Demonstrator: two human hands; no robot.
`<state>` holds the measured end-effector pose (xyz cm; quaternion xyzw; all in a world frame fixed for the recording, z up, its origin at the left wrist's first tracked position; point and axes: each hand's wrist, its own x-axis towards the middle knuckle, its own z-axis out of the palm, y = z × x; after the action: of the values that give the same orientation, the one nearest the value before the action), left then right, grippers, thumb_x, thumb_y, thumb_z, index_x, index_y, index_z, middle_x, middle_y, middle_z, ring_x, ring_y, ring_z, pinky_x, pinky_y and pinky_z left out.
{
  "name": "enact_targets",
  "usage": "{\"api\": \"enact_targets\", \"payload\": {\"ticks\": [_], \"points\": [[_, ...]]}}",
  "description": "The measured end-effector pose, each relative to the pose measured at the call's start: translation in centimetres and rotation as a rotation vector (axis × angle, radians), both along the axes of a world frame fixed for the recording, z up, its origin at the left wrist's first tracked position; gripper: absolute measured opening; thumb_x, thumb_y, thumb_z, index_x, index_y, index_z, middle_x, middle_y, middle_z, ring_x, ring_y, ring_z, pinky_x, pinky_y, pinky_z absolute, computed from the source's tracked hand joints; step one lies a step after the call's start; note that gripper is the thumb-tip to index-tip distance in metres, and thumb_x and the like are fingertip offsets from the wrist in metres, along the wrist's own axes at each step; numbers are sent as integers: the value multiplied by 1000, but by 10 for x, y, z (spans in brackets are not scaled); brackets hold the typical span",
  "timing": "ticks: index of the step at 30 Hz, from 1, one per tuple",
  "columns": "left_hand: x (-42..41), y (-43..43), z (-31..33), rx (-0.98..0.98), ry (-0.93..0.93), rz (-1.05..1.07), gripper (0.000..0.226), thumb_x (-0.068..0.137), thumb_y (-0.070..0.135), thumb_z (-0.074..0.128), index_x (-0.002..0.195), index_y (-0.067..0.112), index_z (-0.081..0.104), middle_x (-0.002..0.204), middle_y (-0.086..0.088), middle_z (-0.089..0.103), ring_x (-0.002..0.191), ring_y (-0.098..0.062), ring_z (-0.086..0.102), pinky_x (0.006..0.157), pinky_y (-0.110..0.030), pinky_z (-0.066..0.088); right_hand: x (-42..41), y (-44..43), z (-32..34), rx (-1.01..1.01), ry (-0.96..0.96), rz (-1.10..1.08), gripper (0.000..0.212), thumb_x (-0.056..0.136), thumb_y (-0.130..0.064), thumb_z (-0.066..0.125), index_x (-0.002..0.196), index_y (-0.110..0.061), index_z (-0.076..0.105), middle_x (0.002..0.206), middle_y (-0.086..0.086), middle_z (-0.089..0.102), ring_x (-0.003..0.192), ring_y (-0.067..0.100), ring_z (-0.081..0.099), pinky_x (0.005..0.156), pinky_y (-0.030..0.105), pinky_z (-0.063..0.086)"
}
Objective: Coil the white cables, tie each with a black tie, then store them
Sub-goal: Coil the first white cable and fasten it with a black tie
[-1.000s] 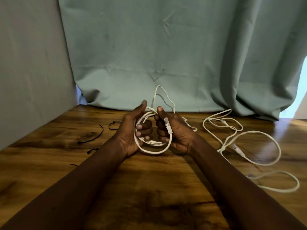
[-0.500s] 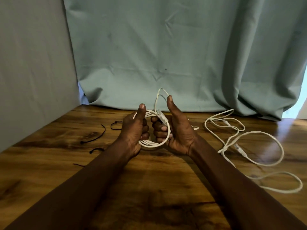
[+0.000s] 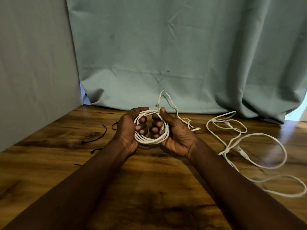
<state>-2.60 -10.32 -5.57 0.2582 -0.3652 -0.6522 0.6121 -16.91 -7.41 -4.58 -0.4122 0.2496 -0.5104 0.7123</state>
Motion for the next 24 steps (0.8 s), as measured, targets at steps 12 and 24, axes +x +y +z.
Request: {"api": "enact_targets", "payload": {"ticks": [12,24], "points": [[-10,12,0,-115,-222,-81,33,103,14,35,111,8,67,60,3,39,38,-5,27,44,-21,25,-12,1,3,44,101,-17,50,103,-46,41,62,-17,44,36,-6,25,24,8,20,39,18,21],[-8,18,2,-225,-407,78,33,102,8,34,101,9,67,54,7,37,43,-6,26,42,-16,19,-9,4,2,54,183,-45,53,105,-50,41,68,-14,50,40,-5,33,27,7,26,41,21,30]]}}
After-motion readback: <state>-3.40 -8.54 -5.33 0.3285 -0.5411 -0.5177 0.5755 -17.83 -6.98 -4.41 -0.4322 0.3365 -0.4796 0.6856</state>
